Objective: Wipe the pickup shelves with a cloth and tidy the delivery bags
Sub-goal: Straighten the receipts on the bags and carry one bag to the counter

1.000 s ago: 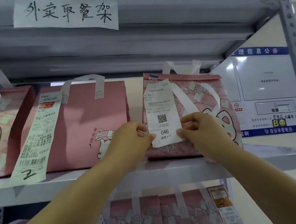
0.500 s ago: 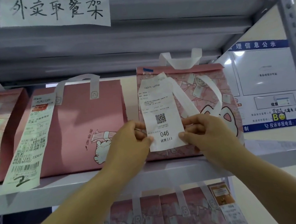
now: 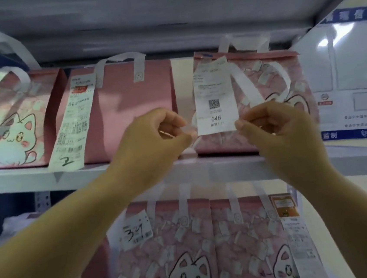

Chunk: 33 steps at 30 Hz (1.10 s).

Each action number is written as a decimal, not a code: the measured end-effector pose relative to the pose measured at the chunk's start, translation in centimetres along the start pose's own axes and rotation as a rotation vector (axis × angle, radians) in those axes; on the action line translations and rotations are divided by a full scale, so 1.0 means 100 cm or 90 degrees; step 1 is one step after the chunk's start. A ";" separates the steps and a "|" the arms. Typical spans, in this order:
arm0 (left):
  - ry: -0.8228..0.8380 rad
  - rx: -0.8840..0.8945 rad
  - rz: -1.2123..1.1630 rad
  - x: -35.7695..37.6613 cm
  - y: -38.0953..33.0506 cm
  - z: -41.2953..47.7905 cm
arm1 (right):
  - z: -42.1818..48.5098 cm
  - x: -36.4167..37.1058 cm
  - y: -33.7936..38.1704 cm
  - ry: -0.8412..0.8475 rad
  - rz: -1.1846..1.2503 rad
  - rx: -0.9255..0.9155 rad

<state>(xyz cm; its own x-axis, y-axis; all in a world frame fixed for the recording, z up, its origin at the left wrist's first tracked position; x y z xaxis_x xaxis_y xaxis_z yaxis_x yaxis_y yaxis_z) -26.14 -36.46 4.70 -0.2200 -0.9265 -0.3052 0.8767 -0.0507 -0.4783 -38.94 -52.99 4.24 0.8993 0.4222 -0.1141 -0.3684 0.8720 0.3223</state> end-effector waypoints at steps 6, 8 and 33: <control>0.045 -0.001 -0.004 -0.053 0.008 -0.063 | -0.044 0.066 0.041 0.118 0.192 0.024; 0.058 -0.023 -0.009 -0.072 0.023 -0.083 | -0.060 0.092 0.055 0.143 0.190 0.031; 0.069 -0.493 0.103 -0.286 0.354 -0.269 | -0.285 0.429 0.085 0.420 0.094 0.395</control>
<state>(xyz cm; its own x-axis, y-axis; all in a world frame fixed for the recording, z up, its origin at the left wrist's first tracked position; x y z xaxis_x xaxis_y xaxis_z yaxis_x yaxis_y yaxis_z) -0.33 -1.70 -25.60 -0.1904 -0.8566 -0.4795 0.3632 0.3923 -0.8451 -10.19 -20.46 -24.67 0.4655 0.7413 -0.4835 -0.1055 0.5888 0.8013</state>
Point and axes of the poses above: each hand's wrist, its own z-axis towards the middle knuckle, its own x-axis out of the palm, y = z × x, the point moved 6 cm from there along z, towards the middle knuckle, and after that the axes turned 1 degree about -x, right-handed, at the moved point
